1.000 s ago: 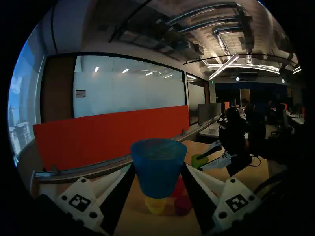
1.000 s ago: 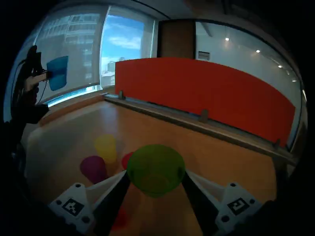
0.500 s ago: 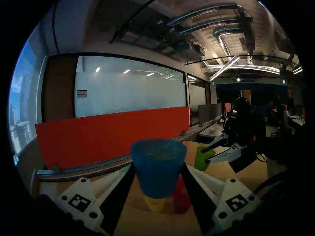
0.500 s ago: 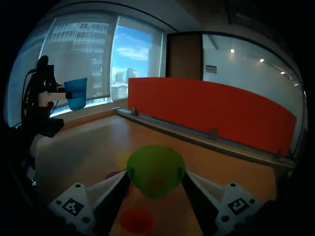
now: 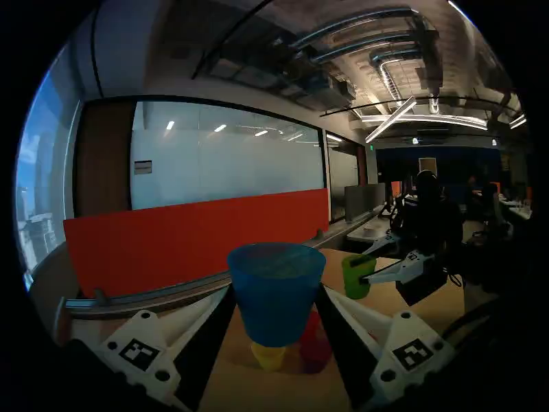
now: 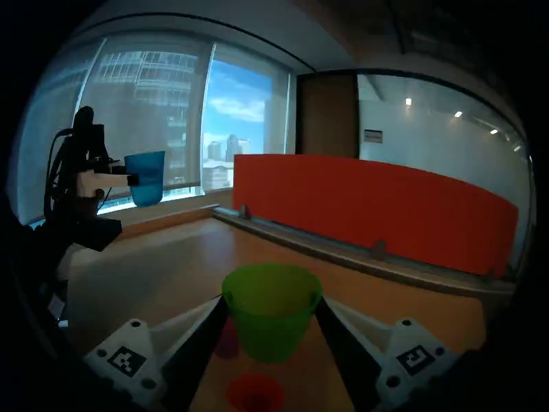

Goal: Pour water

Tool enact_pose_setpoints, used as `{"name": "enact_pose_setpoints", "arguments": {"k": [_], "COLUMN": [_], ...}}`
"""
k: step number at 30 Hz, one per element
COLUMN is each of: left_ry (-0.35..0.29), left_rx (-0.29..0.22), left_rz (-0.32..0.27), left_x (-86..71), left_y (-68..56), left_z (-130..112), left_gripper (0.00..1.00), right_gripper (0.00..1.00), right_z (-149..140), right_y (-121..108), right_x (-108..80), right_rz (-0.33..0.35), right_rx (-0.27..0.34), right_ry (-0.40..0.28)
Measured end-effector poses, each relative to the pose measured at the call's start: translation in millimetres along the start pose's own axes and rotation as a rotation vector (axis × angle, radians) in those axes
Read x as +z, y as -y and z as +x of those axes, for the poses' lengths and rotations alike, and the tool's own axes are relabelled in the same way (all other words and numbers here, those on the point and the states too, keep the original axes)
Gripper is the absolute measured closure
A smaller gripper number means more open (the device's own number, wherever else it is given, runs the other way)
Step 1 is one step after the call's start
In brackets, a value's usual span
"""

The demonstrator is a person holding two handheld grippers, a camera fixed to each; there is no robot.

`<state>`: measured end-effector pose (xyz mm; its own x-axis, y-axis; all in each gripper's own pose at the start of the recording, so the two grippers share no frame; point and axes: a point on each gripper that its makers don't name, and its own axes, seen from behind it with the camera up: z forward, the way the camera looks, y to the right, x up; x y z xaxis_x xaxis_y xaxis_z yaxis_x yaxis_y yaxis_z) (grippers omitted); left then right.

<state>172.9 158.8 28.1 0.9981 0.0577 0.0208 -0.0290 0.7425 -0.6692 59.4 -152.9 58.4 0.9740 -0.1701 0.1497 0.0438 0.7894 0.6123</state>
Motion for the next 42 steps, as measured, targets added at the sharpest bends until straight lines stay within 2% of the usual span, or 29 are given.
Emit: {"name": "enact_pose_setpoints", "arguments": {"k": [15, 24, 27, 35, 42], "left_ry": [0.002, -0.008, -0.012, -0.020, -0.020], "left_rx": [0.006, 0.021, 0.041, 0.142, 0.191], "left_rz": [-0.003, -0.017, -0.026, -0.021, -0.003], "left_x": [-4.4, -5.0, -4.5, -0.2, 5.0], "left_y": [0.3, -2.0, -4.8, -11.0, -8.8], "left_z": [-2, -3, -2, 1, 6], "left_gripper": [0.19, 0.19, 0.19, 0.19, 0.19], "right_gripper": [0.09, 0.10, 0.10, 0.10, 0.10], "right_z": [16, 21, 20, 20, 18], "right_y": [9, 16, 20, 39, 59], "right_x": [-2.1, 0.3, 1.7, 9.6, 18.6], "right_rz": [0.014, 0.026, 0.037, 0.076, 0.124], "right_rx": [0.015, -0.003, -0.006, -0.019, -0.023], "right_ry": [-0.088, -0.096, -0.096, -0.091, -0.093]}}
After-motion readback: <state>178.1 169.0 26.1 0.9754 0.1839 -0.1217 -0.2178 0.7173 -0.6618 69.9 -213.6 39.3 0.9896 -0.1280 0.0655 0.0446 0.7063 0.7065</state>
